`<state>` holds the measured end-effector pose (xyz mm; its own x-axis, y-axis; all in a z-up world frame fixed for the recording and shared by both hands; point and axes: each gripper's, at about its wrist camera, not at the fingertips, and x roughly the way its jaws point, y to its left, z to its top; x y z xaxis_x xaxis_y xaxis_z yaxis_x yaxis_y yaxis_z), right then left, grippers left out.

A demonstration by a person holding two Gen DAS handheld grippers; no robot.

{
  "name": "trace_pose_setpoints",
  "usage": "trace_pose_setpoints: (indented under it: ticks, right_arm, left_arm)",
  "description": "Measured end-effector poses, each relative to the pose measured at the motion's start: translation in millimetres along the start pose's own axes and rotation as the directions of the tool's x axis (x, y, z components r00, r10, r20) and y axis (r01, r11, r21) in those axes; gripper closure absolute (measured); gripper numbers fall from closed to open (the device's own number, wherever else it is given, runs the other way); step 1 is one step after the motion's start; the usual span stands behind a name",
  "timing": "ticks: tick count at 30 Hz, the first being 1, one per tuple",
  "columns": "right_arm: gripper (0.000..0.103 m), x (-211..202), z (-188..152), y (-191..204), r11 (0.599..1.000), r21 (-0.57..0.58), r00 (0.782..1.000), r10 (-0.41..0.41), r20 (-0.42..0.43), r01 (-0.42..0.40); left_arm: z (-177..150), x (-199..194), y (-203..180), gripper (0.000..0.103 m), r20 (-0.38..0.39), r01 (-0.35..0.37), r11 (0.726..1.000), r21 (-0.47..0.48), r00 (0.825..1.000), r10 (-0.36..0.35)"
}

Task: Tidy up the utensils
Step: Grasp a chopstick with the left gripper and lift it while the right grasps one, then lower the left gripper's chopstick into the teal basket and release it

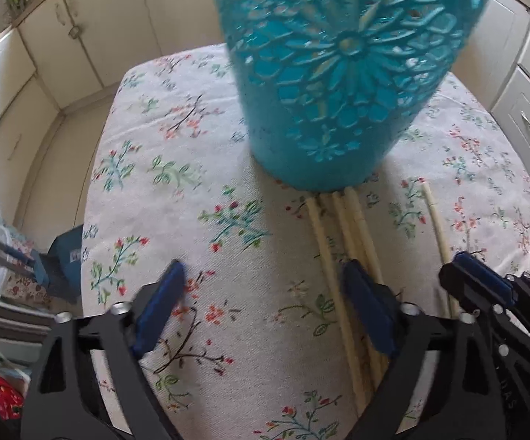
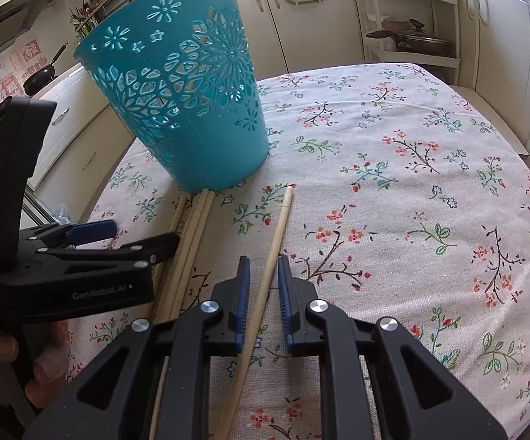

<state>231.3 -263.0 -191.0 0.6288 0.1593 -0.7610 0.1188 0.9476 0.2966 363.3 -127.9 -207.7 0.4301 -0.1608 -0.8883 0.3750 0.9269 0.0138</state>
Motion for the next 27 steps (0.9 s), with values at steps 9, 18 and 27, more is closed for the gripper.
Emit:
trace_pose_setpoints:
  ticks: [9, 18, 27]
  right_arm:
    - [0.087, 0, 0, -1, 1.0, 0.007, 1.0, 0.007, 0.0, -0.007]
    - [0.086, 0, 1, -1, 1.0, 0.006, 1.0, 0.012, 0.0, -0.012]
    - [0.085, 0, 0, 0, 1.0, -0.001, 1.0, 0.01, 0.001, -0.01]
  left_arm:
    - [-4, -11, -17, 0.098, -0.022, 0.119, 0.988, 0.097, 0.993, -0.117]
    - [-12, -105, -13, 0.098, -0.074, 0.421, 0.898, 0.125, 0.907, -0.415]
    - [105, -240, 24, 0.098, 0.468, 0.383, 0.917, 0.109, 0.794, -0.387]
